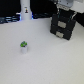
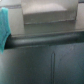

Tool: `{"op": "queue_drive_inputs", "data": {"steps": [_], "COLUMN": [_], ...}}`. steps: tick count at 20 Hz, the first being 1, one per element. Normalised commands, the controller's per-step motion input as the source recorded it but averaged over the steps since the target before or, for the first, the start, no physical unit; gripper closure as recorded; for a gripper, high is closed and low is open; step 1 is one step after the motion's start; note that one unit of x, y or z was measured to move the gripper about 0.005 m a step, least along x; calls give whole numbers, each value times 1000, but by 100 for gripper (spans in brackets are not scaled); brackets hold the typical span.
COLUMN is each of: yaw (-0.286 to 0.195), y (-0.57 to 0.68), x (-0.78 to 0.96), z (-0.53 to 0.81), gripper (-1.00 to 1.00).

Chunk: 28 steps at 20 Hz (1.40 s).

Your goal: Open the kcup holder, insert the kcup into the holder, and close the kcup holder

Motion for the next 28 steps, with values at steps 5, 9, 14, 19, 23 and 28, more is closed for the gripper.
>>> {"op": "queue_drive_inputs", "data": {"steps": [5,9,14,19,23,28], "yaw": [100,-3,0,-13,-21,-48], "y": [-529,91,88,42,38,14], "x": [0,-345,-257,-318,-172,-28], "z": [19,-439,-452,-454,-167,-16], "gripper": [-100,-100,-100,-100,100,100]}}
